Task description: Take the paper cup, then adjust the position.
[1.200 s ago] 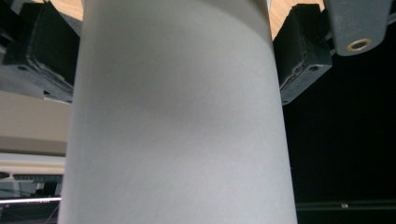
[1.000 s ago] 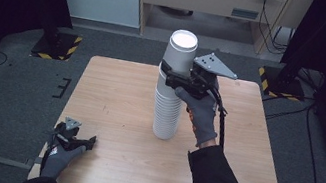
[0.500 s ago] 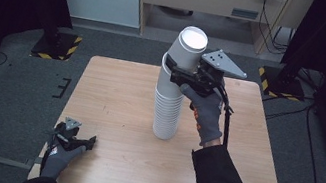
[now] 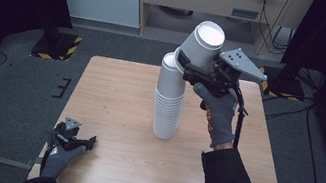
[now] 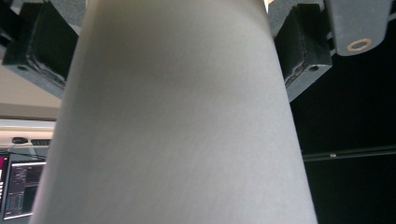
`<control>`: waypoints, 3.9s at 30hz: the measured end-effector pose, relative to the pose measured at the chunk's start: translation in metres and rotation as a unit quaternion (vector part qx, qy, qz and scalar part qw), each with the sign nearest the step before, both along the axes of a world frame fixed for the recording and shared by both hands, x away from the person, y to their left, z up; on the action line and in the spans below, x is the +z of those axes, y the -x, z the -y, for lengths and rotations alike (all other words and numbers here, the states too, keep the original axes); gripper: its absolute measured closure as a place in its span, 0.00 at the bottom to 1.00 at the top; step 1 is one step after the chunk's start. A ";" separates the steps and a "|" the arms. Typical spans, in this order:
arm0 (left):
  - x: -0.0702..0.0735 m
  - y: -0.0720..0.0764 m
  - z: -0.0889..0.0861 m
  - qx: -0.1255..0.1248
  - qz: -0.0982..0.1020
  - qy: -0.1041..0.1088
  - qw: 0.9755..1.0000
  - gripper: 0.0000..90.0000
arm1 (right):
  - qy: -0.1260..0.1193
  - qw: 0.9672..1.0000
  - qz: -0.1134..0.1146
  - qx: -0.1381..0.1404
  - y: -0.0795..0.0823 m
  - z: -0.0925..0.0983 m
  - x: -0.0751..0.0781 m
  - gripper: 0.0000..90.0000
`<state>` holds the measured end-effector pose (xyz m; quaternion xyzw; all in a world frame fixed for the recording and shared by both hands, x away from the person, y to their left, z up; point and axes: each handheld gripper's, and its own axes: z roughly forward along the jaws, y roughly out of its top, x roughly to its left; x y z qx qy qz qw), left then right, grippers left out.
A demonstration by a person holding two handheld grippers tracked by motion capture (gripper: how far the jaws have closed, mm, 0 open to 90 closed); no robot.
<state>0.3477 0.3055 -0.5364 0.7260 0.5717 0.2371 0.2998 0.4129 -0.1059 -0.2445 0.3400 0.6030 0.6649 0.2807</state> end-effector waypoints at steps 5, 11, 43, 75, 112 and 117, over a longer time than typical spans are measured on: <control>0.000 0.000 0.000 0.000 0.000 0.000 1.000 0.04 | -0.001 1.000 0.005 -0.010 0.007 0.014 0.003 0.15; 0.000 0.000 0.000 0.000 0.000 0.000 1.000 0.04 | -0.005 1.000 0.003 -0.020 0.014 0.029 0.003 0.15; 0.000 0.000 0.000 0.000 0.000 0.000 1.000 0.04 | -0.033 0.996 -0.061 -0.055 0.055 0.107 -0.077 0.15; 0.018 0.008 0.012 -0.059 0.064 0.025 0.996 0.35 | -0.052 0.985 -0.151 -0.070 0.078 0.138 -0.170 0.15; 0.058 0.024 0.087 -0.182 0.207 0.101 0.956 0.35 | -0.169 0.964 -0.202 -0.040 0.085 0.126 -0.198 0.14; 0.060 0.025 0.103 -0.201 0.216 0.107 0.950 0.35 | -0.179 0.961 -0.207 -0.037 0.085 0.124 -0.200 0.14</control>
